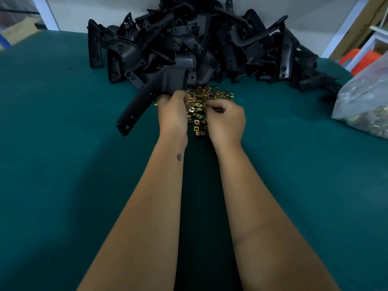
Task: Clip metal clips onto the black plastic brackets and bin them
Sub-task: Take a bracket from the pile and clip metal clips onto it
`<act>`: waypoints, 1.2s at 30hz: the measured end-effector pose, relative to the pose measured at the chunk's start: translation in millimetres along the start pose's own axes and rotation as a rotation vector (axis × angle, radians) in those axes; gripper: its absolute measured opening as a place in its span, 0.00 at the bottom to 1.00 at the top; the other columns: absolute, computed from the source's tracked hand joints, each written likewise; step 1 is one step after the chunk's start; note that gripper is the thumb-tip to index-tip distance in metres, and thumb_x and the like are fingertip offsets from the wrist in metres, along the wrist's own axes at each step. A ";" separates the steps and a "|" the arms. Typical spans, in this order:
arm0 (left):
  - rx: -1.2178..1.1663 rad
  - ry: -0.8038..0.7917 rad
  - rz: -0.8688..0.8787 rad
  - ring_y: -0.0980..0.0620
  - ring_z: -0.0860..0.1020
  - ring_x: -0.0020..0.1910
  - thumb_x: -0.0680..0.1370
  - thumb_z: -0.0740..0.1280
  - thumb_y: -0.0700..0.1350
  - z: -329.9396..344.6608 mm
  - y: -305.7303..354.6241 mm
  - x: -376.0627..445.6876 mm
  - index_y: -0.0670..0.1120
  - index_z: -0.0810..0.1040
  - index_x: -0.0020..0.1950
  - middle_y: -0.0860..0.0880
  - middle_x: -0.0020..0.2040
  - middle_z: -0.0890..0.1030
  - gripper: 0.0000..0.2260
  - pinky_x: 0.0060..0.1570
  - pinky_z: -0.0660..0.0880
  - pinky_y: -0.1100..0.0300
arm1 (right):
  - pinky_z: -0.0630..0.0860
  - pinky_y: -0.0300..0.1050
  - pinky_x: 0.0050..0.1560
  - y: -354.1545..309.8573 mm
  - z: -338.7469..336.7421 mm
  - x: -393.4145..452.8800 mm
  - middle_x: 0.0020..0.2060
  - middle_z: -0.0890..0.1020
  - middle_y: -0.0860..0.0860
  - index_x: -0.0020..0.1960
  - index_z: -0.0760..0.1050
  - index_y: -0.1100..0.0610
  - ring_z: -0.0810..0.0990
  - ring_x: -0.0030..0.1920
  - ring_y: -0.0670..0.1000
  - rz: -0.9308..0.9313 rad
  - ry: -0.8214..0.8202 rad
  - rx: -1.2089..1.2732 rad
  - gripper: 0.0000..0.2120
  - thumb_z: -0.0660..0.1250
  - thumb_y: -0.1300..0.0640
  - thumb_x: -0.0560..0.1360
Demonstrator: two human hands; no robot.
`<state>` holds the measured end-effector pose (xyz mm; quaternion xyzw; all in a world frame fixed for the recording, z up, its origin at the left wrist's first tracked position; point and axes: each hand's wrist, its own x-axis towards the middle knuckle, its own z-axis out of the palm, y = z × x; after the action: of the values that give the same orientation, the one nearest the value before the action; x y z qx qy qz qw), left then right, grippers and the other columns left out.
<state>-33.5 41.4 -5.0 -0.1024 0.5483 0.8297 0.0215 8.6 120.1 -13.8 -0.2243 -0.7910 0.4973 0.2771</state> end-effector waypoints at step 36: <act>-0.048 -0.269 0.056 0.60 0.82 0.38 0.75 0.71 0.32 -5.8 0.3 -8.2 0.45 0.78 0.46 0.50 0.43 0.84 0.08 0.36 0.75 0.68 | 0.80 0.39 0.53 -3.2 -4.1 4.1 0.46 0.85 0.52 0.54 0.82 0.63 0.83 0.48 0.46 0.047 -0.064 0.549 0.09 0.70 0.68 0.75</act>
<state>-24.6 36.6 -5.3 0.0245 0.5231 0.8491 0.0692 7.9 124.1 -8.6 -0.1432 -0.6297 0.7060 0.2907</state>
